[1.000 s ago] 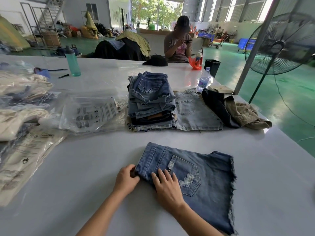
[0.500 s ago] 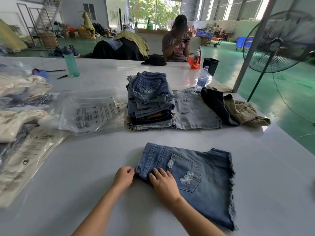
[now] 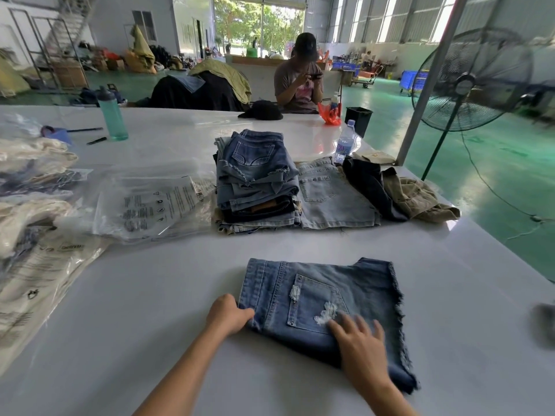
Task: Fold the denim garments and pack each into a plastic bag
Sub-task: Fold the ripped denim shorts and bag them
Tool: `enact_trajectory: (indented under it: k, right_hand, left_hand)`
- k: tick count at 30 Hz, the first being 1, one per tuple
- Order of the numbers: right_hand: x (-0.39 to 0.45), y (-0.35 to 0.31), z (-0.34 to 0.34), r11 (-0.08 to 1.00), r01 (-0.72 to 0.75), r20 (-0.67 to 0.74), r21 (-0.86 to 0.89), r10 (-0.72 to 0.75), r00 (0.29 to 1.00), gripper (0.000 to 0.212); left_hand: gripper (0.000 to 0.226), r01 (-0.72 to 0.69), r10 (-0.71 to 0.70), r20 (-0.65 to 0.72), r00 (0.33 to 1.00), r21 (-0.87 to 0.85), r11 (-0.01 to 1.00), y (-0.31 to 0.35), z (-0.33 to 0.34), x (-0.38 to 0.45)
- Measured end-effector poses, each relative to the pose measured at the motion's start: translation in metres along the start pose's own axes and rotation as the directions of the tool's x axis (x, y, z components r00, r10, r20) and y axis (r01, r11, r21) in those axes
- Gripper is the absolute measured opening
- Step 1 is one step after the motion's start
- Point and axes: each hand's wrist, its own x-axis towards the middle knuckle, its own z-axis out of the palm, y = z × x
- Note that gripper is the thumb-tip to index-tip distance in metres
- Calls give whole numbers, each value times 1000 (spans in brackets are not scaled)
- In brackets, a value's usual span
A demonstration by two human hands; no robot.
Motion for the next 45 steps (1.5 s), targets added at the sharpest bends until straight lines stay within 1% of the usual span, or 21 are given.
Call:
enact_trajectory:
  k: [3, 5, 7, 9, 10, 11, 12, 13, 15, 17, 21, 25, 27, 29, 31, 33, 35, 37, 39, 42, 45]
  right_hand:
    - [-22, 56, -5, 999, -41, -51, 22, 42, 998, 37]
    - [-31, 80, -12, 994, -76, -159, 84, 89, 983, 34]
    - [-32, 93, -19, 991, -78, -164, 104, 95, 982, 34]
    - [-33, 104, -20, 990, -114, 84, 88, 107, 991, 46]
    - [-33, 116, -20, 978, -164, 329, 128, 114, 937, 57]
    - [-30, 125, -26, 920, -291, 554, 264, 102, 826, 59]
    - [-24, 133, -32, 807, -449, 662, 384, 99, 743, 52]
    - [-15, 138, -40, 690, -555, 680, 466, 122, 723, 44]
    - [9, 147, -40, 565, -624, 522, 539, 357, 775, 29]
    - [41, 145, -28, 533, -641, 373, 552, 530, 762, 21]
    - [100, 126, 5, 456, -669, 376, 587, 578, 724, 43]
    - [130, 118, 33, 371, -676, 408, 636, 582, 703, 33]
    - [133, 125, 36, 203, -637, 433, 744, 580, 690, 27]
    - [131, 139, 36, -52, -507, 432, 861, 601, 672, 23]
    - [123, 153, 38, -139, -421, 397, 896, 674, 623, 17]
    - [114, 153, 43, -43, -556, 410, 830, 722, 557, 16]
    - [107, 143, 45, 241, -706, 309, 667, 772, 555, 25]
    - [107, 125, 38, 594, -587, 3, 551, 702, 713, 31]
    - [107, 94, 30, 849, -333, -239, 409, 452, 859, 35]
    - [98, 26, 27, 957, -21, -48, 291, 36, 998, 44]
    - [88, 6, 49, 965, 189, 145, 181, -217, 965, 46]
  left_hand:
    - [23, -18, 19, 4, 1000, -180, 984, 6, 8, -15]
    - [26, -89, 67, -72, 995, -362, 928, 7, 16, -29]
    - [30, -133, 67, -156, 986, -463, 877, 2, 22, -45]
    - [29, -59, 38, -65, 997, -374, 926, -8, 25, -54]
    - [29, 1, 13, 53, 999, -261, 965, -14, 24, -56]
    - [32, 40, -12, 179, 984, -152, 988, -19, 23, -55]
    - [40, 51, -28, 269, 963, -82, 995, -23, 21, -52]
    - [52, 48, -33, 300, 953, -41, 998, -24, 20, -46]
    - [79, 34, -29, 201, 979, -17, 999, -17, 16, -36]
    - [75, 29, -27, 33, 999, -64, 998, -4, 13, -26]
    - [43, 81, -150, -181, 972, -340, 937, 8, 18, -9]
    - [39, 68, -178, -312, 933, -334, 940, 10, 24, -4]
    - [42, 66, -186, -343, 921, -332, 941, 8, 26, -3]
    - [43, 90, -212, -388, 897, -307, 947, 6, 29, -5]
    - [42, 101, -198, -439, 876, -233, 967, 10, 33, -9]
    - [43, 140, -152, -405, 902, -60, 988, 17, 39, -13]
    - [44, 153, -112, -404, 908, 70, 986, 23, 41, -13]
    - [43, 56, 23, -488, 872, 147, 987, 28, 38, -12]
    - [62, -114, 241, -534, 810, 259, 959, 36, 43, -17]
    - [74, -304, 503, -394, 769, 466, 831, 48, 67, -28]
    - [67, -362, 554, -267, 789, 527, 769, 39, 85, -29]
